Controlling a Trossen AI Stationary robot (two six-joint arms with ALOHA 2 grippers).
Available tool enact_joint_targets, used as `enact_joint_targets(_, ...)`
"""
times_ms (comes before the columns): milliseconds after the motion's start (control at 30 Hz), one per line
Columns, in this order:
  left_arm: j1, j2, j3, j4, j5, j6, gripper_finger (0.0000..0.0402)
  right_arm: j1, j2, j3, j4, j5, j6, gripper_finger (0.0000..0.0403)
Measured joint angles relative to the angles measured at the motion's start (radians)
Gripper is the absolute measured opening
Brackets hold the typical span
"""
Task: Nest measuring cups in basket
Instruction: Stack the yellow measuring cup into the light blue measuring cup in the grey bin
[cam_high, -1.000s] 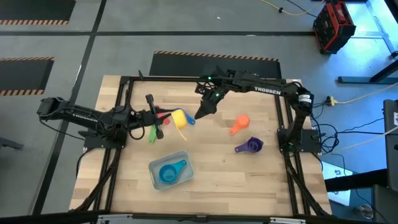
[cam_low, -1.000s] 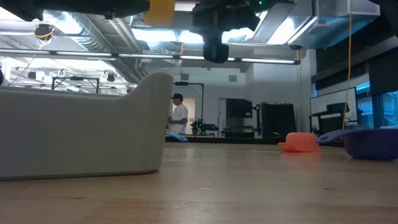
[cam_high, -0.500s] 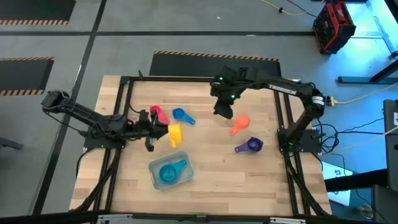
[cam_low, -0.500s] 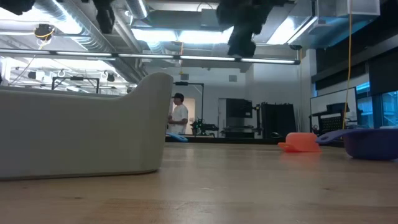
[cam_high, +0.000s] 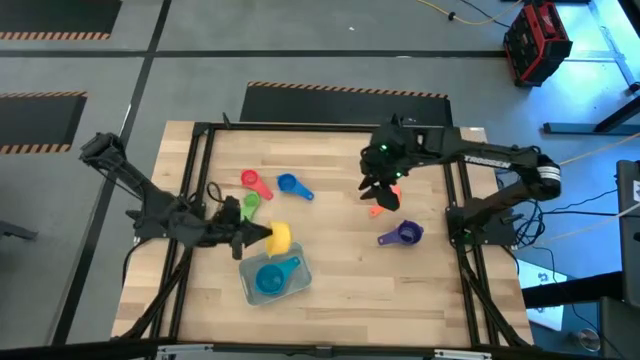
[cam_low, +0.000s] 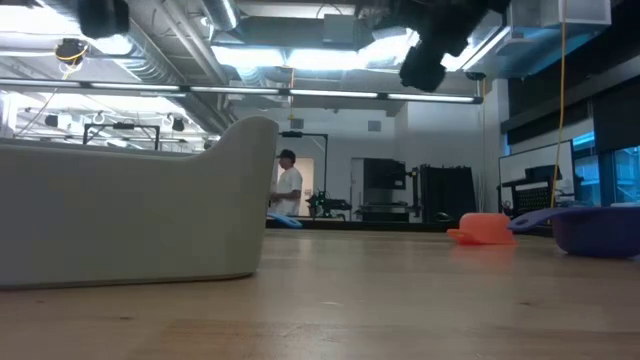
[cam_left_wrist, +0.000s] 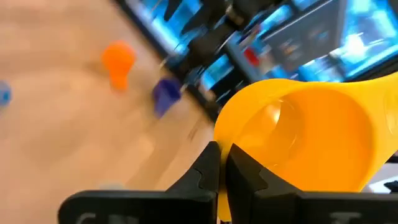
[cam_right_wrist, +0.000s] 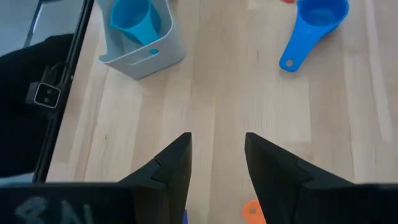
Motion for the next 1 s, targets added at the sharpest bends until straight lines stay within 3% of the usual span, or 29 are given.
enact_joint_targets(167,-0.035,0.127,0.212,-0.371,0.047,-0.290,0.0002,0.014,-0.085,-0.124,0.060,0.000,0.026,0.0154)
enact_joint_targets(400,-0.038,0.317,0.368,-0.585,0.257,-0.604,0.0002,0.024,-0.111,-0.229,0.102,0.000,0.028,0.0154)
enact_joint_targets(633,-0.038,0.446,0.384,-0.677,0.470,-0.830,0.0002,0.024,-0.109,-0.320,0.207,0.000,0.029,0.0154)
enact_joint_targets(1000,-0.036,0.526,0.384,-0.773,0.548,-1.055,0.0003,0.024,-0.108,-0.336,0.220,0.000,0.026,0.0154)
